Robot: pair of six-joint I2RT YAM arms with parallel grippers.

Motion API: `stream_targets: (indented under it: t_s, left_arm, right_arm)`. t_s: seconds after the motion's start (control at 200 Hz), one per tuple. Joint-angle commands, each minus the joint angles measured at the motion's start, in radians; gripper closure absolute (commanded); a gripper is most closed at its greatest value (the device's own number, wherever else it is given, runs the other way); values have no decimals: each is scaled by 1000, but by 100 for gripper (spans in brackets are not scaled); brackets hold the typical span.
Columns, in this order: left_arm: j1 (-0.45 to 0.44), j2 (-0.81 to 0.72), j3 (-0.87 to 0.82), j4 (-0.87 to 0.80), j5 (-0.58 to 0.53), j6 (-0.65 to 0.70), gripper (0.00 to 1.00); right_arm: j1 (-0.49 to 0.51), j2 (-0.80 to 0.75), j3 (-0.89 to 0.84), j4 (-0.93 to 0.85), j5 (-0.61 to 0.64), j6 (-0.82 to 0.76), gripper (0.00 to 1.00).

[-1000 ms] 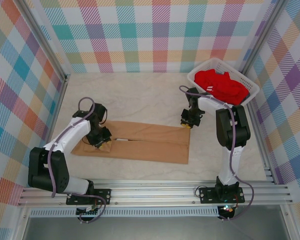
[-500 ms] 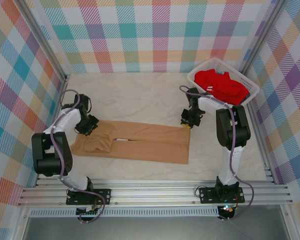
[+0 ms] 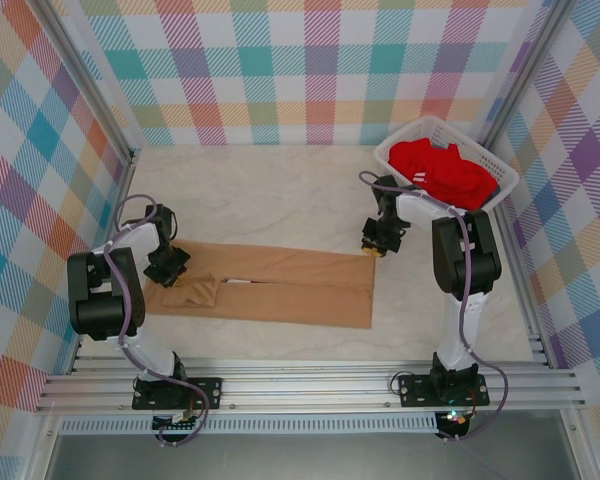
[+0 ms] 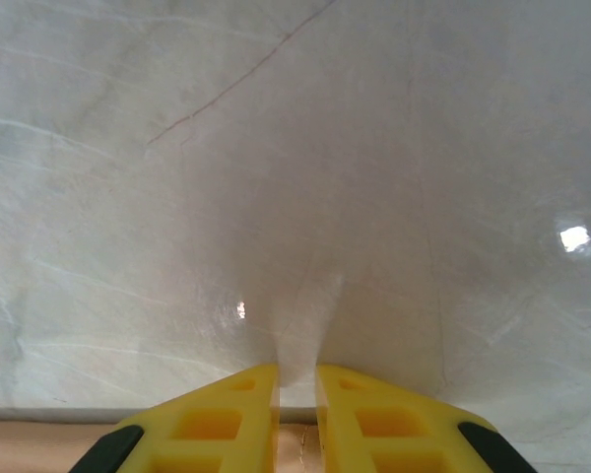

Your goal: Fold and stack the t-shirts

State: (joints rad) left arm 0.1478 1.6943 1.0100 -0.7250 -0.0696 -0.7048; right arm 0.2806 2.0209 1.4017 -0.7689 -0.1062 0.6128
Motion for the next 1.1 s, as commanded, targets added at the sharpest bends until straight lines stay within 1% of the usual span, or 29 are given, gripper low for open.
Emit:
stream_targets:
  t_s: [0.0,0.06,0.13,0.21,0.26,0.34,0.415,0.475,0.565,0.635,0.745,0.83,0.96,1.02,1.095]
  left_arm:
    - [9,2,45,-5,-9,12,82]
    - [-1,-47,53,-21,-17,-10,78]
    - [-21,-118,56,-63,-35,-48,75]
    - [-60,-203,32,-126,-52,-131,74]
    - [-68,-241,-5,-153,-33,-197,74]
    - [-64,-279,-80,-122,22,-294,74]
    - [-62,-264,-107,-72,42,-358,74]
    - [-62,-222,-95,-42,45,-385,74]
    - [-58,-127,-63,-12,59,-416,75]
    - [-50,-50,-46,1,88,-432,76]
    - [-48,43,-13,17,96,-410,79]
    - [-52,124,44,35,109,-362,82]
    - [-98,306,243,41,170,-286,84]
    - [-125,408,380,18,187,-254,84]
    - [-167,545,592,-3,220,-220,83]
  right_arm:
    - [-2,-5,-20,-2,1,-8,82]
    - [0,-22,-14,-8,10,-13,82]
    - [4,-50,-13,-8,24,-21,81]
    - [22,-79,-7,5,40,-48,81]
    - [48,-87,6,21,34,-80,80]
    - [91,-80,36,22,12,-116,80]
    - [133,-63,56,21,-24,-131,80]
    - [155,-45,57,22,-53,-129,80]
    - [160,-9,46,32,-103,-112,80]
    - [159,22,48,14,-109,-105,80]
    - [145,51,36,-11,-96,-99,81]
    - [106,58,-2,-31,-90,-65,81]
    - [43,14,-96,-61,-22,-13,82]
    - [27,-22,-146,-73,-8,11,82]
    - [29,-73,-219,-80,-9,48,83]
